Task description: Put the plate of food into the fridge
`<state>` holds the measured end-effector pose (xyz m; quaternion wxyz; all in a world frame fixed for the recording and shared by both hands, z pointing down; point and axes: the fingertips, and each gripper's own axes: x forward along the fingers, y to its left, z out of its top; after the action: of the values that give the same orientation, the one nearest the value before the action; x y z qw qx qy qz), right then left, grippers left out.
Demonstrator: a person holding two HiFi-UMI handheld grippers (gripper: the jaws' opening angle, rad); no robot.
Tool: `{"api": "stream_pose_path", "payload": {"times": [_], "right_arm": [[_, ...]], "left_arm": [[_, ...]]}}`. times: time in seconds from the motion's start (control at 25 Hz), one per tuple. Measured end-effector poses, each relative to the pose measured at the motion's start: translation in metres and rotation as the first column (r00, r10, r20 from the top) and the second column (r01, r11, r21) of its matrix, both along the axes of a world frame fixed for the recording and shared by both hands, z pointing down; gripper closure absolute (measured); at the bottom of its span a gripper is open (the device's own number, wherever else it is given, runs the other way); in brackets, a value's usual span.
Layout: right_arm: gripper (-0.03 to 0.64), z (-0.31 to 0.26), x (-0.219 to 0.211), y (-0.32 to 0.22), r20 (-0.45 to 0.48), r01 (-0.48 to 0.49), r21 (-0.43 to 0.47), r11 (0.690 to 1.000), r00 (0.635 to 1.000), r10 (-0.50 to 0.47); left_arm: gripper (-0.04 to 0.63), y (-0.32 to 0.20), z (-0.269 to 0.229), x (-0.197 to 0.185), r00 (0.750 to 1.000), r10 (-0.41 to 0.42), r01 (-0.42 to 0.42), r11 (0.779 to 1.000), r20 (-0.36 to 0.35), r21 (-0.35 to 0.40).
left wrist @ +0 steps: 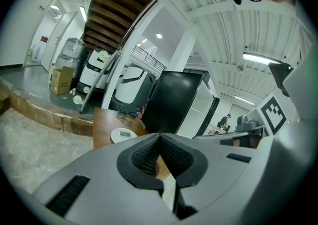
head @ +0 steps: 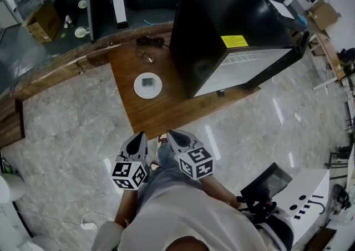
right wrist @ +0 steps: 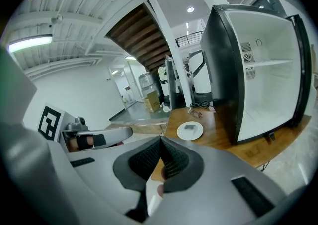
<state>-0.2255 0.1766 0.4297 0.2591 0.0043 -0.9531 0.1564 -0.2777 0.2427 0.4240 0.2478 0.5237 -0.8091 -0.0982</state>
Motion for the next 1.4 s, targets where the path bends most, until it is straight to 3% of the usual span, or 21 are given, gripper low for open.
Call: {"api": "stream_pose_path", "payload": {"times": [0.28, 0.52, 0.72, 1.0, 1.16, 1.4], "right_arm": [[0.604, 0.002, -0.06, -0.038, 0.039, 0.038, -0.024, 0.999, 0.999, -0.037], [0.604, 0.016, -0.115, -0.109, 0.034, -0.022, -0.058, 0.998, 0.999, 0.024], [0.604, 0.047, -0.153, -0.149, -0.027, -0.052, -0.121, 0.991, 0.998, 0.049], [0.604, 0.105, -0.203, -0.165, -0.133, -0.12, -0.214, 0.969, 0.987, 0.093], [0.604, 0.137, -0.225, -0.161, -0.206, -0.234, -0.312, 0.921, 0.963, 0.174], [0.604, 0.199, -0.256, -0.157, -0.263, -0.381, -0.459, 0.802, 0.921, 0.286]], "left_arm": [[0.584, -0.041, 0.008, -0.038, 1.0, 0.015, -0.015, 0.998, 0.004, -0.055], [0.584, -0.1, 0.027, -0.097, 0.999, 0.039, -0.038, 0.993, 0.011, -0.114], [0.584, -0.137, 0.043, -0.153, 0.999, 0.041, -0.037, 0.986, 0.017, -0.164], [0.584, -0.153, 0.074, -0.242, 0.985, 0.152, -0.122, 0.949, 0.081, -0.291], [0.584, -0.157, 0.101, -0.289, 0.973, 0.23, -0.209, 0.918, 0.025, -0.338], [0.584, -0.173, 0.166, -0.346, 0.928, 0.364, -0.363, 0.835, -0.078, -0.414]]}}
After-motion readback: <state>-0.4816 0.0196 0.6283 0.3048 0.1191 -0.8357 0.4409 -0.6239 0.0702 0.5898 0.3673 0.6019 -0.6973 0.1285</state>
